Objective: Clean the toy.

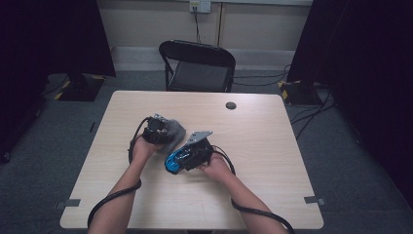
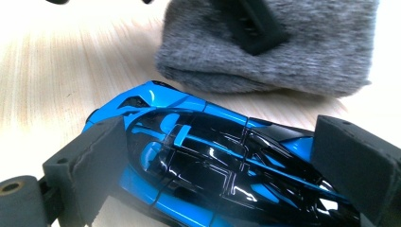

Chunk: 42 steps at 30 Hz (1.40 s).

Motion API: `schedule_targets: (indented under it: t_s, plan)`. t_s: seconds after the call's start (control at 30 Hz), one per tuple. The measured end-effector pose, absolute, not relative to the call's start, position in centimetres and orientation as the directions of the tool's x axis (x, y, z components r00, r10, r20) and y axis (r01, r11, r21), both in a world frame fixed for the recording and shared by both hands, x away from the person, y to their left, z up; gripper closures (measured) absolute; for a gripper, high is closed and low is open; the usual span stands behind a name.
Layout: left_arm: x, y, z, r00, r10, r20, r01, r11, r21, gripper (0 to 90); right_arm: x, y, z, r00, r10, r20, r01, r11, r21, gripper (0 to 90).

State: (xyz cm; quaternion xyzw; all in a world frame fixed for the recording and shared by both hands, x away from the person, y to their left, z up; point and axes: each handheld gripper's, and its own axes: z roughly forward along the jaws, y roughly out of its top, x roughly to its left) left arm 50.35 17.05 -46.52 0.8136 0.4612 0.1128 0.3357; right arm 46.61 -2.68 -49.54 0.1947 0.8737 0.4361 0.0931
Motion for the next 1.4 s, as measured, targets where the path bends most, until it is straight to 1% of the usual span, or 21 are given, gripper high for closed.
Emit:
schedule_targets:
  t_s: [0.03,0.07,0.1,0.13,0.17,0.2,0.3,0.37,0.47,0.5,0.53,0.57,0.6,0.63,0.67,0.7,0.73,0.77,0.8,1.03,1.4]
  plan:
    - [50.4,16.5,-46.8,0.546,0.831,-0.109,0.672,-0.356,0.649,65.6,46.6,-2.7,-49.5,-0.907,0.421,0.008,0.259,0.544,0.798,4.7]
    - [50.4,16.5,-46.8,0.546,0.831,-0.109,0.672,-0.356,0.649,62.4,46.6,-2.7,-49.5,-0.907,0.421,0.008,0.259,0.544,0.798,4.7]
    - [50.4,16.2,-46.9,0.547,0.832,-0.096,0.666,-0.362,0.652,62.4,46.6,-2.7,-49.5,-0.907,0.421,0.008,0.259,0.543,0.799,4.7]
    - [50.3,16.2,-46.8,0.545,0.834,-0.092,0.665,-0.362,0.653,58.4,46.6,-2.7,-49.5,-0.907,0.421,0.008,0.259,0.544,0.798,4.7]
    - [50.1,16.2,-46.6,0.523,0.848,-0.088,0.662,-0.339,0.668,48.5,46.6,-2.7,-49.5,-0.907,0.421,0.008,0.259,0.543,0.799,4.8]
    - [50.1,16.2,-46.6,0.523,0.848,-0.088,0.662,-0.339,0.668,44.7,46.6,-2.7,-49.5,-0.907,0.421,0.008,0.259,0.543,0.799,4.8]
    - [49.7,16.8,-46.2,0.481,0.874,-0.071,0.679,-0.320,0.661,43.3,46.6,-2.7,-49.6,-0.907,0.422,0.007,0.258,0.541,0.800,4.8]
    - [49.4,17.4,-46.5,0.437,0.892,-0.113,0.714,-0.268,0.647,41.2,46.5,-2.6,-49.6,-0.906,0.423,0.008,0.260,0.542,0.799,4.8]
    - [49.5,17.4,-47.3,0.457,0.876,-0.155,0.720,-0.261,0.643,46.5,46.5,-2.6,-49.6,-0.906,0.424,0.008,0.260,0.540,0.800,4.8]
    - [49.5,17.4,-47.3,0.457,0.876,-0.155,0.720,-0.261,0.643,51.3,46.5,-2.6,-49.6,-0.906,0.424,0.008,0.260,0.540,0.800,4.8]
    - [49.5,17.2,-47.6,0.478,0.867,-0.143,0.715,-0.289,0.636,51.3,46.5,-2.6,-49.6,-0.906,0.424,0.008,0.260,0.541,0.800,4.8]
    - [49.7,16.9,-47.8,0.495,0.859,-0.132,0.707,-0.311,0.635,64.4,46.5,-2.6,-49.6,-0.906,0.424,0.008,0.259,0.541,0.800,4.8]
    - [49.8,16.7,-47.9,0.496,0.855,-0.154,0.711,-0.298,0.637,64.4,46.5,-2.6,-49.6,-0.906,0.424,0.008,0.259,0.541,0.800,4.8]
    - [50.1,16.5,-47.8,0.495,0.853,-0.167,0.714,-0.290,0.638,69.0,46.5,-2.6,-49.6,-0.906,0.424,0.007,0.259,0.540,0.801,4.8]
    - [50.4,15.8,-47.6,0.536,0.826,-0.173,0.689,-0.310,0.656,75.3,46.5,-2.7,-49.6,-0.906,0.424,0.007,0.259,0.539,0.801,4.8]
    - [50.4,15.8,-47.6,0.536,0.826,-0.173,0.689,-0.310,0.656,76.0,46.5,-2.7,-49.6,-0.905,0.424,0.008,0.260,0.539,0.801,4.8]
    - [50.5,14.9,-47.4,0.605,0.780,-0.158,0.649,-0.369,0.665,76.2,46.5,-2.7,-49.6,-0.905,0.424,0.008,0.259,0.538,0.803,4.8]
    - [50.5,14.9,-47.4,0.605,0.780,-0.158,0.649,-0.369,0.665,76.4,46.5,-2.7,-49.6,-0.905,0.424,0.008,0.259,0.538,0.803,4.8]
    - [50.5,14.1,-47.5,0.637,0.764,-0.100,0.622,-0.433,0.652,76.3,46.5,-2.7,-49.7,-0.905,0.425,0.008,0.257,0.532,0.806,4.8]
    - [50.4,14.7,-48.0,0.623,0.769,-0.143,0.644,-0.401,0.651,77.4,46.5,-2.7,-49.7,-0.905,0.425,0.007,0.257,0.533,0.806,4.8]
    - [49.7,15.6,-47.5,0.644,0.753,-0.132,0.645,-0.442,0.624,78.6,46.5,-2.6,-49.6,-0.908,0.419,0.009,0.256,0.540,0.802,4.8]
